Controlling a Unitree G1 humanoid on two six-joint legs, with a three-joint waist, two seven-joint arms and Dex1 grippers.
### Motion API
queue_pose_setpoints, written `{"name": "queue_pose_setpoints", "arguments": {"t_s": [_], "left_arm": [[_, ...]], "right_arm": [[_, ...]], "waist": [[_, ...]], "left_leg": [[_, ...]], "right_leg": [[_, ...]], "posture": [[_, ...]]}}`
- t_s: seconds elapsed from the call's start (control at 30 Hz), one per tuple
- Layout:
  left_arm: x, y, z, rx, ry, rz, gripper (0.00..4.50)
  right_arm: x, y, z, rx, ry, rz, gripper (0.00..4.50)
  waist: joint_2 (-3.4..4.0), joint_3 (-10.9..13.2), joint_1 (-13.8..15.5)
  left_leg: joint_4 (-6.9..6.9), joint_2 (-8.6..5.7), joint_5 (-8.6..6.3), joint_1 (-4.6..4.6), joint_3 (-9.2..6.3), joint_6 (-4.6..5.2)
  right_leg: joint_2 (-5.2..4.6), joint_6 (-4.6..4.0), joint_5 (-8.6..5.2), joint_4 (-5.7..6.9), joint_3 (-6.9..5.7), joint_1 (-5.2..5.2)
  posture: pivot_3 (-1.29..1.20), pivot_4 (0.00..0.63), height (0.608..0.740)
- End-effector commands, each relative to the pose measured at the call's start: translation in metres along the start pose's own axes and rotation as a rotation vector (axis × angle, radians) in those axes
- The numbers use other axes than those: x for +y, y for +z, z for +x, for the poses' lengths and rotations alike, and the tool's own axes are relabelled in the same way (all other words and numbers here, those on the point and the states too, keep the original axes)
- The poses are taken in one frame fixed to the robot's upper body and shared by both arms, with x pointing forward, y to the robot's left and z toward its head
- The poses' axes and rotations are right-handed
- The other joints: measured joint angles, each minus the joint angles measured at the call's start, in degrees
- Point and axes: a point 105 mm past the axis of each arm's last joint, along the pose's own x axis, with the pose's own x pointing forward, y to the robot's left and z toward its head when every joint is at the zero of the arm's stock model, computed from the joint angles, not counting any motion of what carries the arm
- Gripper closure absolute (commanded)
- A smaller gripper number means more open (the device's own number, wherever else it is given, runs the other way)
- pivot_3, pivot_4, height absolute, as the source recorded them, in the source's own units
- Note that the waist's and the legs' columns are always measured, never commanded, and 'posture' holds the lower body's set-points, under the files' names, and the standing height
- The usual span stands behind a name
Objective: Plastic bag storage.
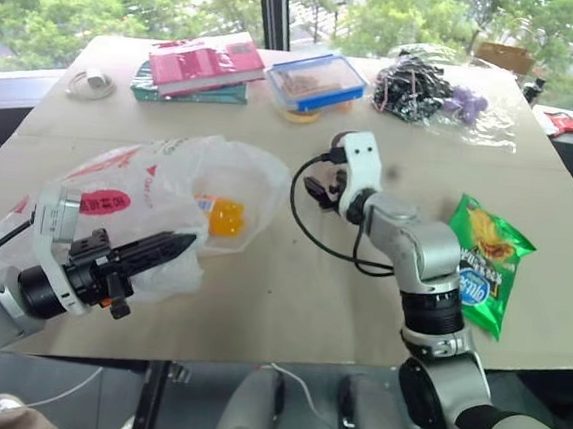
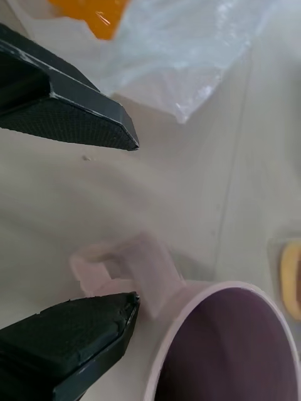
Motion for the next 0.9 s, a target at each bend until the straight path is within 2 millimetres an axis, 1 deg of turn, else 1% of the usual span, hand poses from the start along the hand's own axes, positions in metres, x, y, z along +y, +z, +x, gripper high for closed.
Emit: {"name": "queue_pose_setpoints", "arguments": {"t_s": [0.03,0.13,0.17,0.2,0.23,0.33,0.4,0.5,0.53,0.6,0.67,0.7,0.8,0.9], "left_arm": [[-0.004,0.009,-0.003,-0.020,0.007,0.057,4.50],[-0.004,0.008,-0.003,-0.020,0.011,0.058,4.50],[-0.004,0.008,-0.003,-0.021,0.012,0.058,4.50],[-0.004,0.008,-0.003,-0.021,0.014,0.058,4.50],[-0.004,0.008,-0.004,-0.021,0.015,0.058,4.50],[-0.005,0.007,-0.004,-0.021,0.016,0.057,4.50],[-0.005,0.007,-0.004,-0.023,0.017,0.057,4.50],[-0.005,0.008,-0.005,-0.029,0.019,0.057,4.50],[-0.005,0.008,-0.005,-0.030,0.018,0.056,4.50],[-0.005,0.008,-0.005,-0.032,0.015,0.054,4.50],[-0.006,0.009,-0.004,-0.034,0.005,0.050,4.50],[-0.006,0.009,-0.004,-0.033,-0.001,0.050,4.50],[-0.009,0.010,-0.004,-0.034,-0.019,0.049,4.50],[-0.018,0.018,-0.009,-0.081,-0.060,0.036,4.50]], "right_arm": [[0.002,0.006,0.003,-0.065,0.030,-0.012,1.65],[-0.002,0.006,0.006,-0.094,0.040,-0.020,3.10],[-0.005,0.005,0.007,-0.101,0.036,-0.029,3.78],[-0.008,0.006,0.007,-0.119,0.040,-0.028,3.98],[-0.010,0.005,0.007,-0.126,0.038,-0.031,4.44],[-0.015,0.007,0.002,-0.168,0.061,-0.051,4.44],[-0.014,0.010,-0.011,-0.205,0.141,-0.054,4.44],[0.002,0.019,-0.047,-0.256,0.367,-0.010,4.44],[0.010,0.021,-0.064,-0.266,0.469,0.009,4.44],[0.025,0.025,-0.090,-0.280,0.617,0.039,4.44],[0.045,0.030,-0.108,-0.296,0.769,0.098,4.44],[0.054,0.032,-0.113,-0.297,0.833,0.136,4.44],[0.069,0.038,-0.120,-0.321,0.950,0.233,4.44],[0.089,0.041,-0.109,-0.324,1.041,0.355,4.44]], "waist": [[0.00,0.00,-0.01],[0.00,0.00,0.00],[0.00,0.00,0.00],[-0.01,0.00,-0.02],[0.00,0.00,-0.04],[0.00,0.00,-0.01],[-0.01,-0.01,0.07],[0.01,0.01,0.26],[0.07,0.05,0.34],[0.09,0.07,0.25],[0.09,0.07,0.03],[0.10,0.07,-0.13],[0.10,0.07,-0.09],[0.10,0.07,-0.02]], "left_leg": [[0.00,0.00,0.00,0.00,0.00,0.00],[0.00,0.00,0.00,0.00,0.01,0.00],[0.00,0.00,0.00,0.00,0.01,0.00],[0.00,0.00,0.00,0.00,0.01,0.00],[0.00,0.00,0.00,0.00,0.01,0.00],[0.00,0.00,0.00,0.00,-0.01,0.00],[0.00,0.00,0.00,0.00,-0.01,0.00],[0.00,0.00,0.00,-0.03,-0.01,0.01],[0.00,0.00,-0.01,-0.04,0.00,0.02],[0.00,0.04,-0.01,-0.03,0.00,0.03],[0.00,0.11,-0.01,-0.02,0.02,0.03],[0.00,0.18,-0.01,0.01,0.04,0.03],[-0.01,0.45,-0.01,0.09,0.10,0.03],[0.00,0.50,-0.01,0.08,0.09,0.02]], "right_leg": [[0.00,0.00,0.00,0.00,0.00,0.00],[0.00,0.00,0.00,0.00,0.00,0.00],[0.00,0.00,0.00,-0.01,0.00,0.00],[0.00,0.00,0.00,-0.01,0.00,0.01],[0.00,0.00,0.00,-0.01,0.00,0.01],[0.00,0.00,0.00,-0.01,0.00,0.01],[0.00,0.00,0.00,-0.01,0.00,0.02],[-0.02,0.00,0.00,-0.06,-0.01,0.02],[-0.03,0.01,0.00,-0.06,-0.01,0.03],[-0.03,0.01,0.00,-0.10,-0.01,0.04],[-0.02,0.01,0.00,-0.10,0.00,0.03],[-0.03,0.01,-0.01,-0.09,0.02,0.03],[0.12,-0.04,0.01,-0.09,0.04,0.03],[0.16,-0.08,0.03,-0.09,0.02,0.03]], "posture": [[0.00,0.150,0.740],[0.00,0.150,0.740],[0.00,0.150,0.740],[0.00,0.150,0.740],[0.00,0.150,0.740],[0.00,0.150,0.740],[0.00,0.150,0.740],[0.00,0.150,0.740],[0.00,0.150,0.740],[0.00,0.150,0.740],[0.00,0.150,0.740],[0.00,0.150,0.740],[0.00,0.150,0.740],[0.00,0.150,0.740]]}}
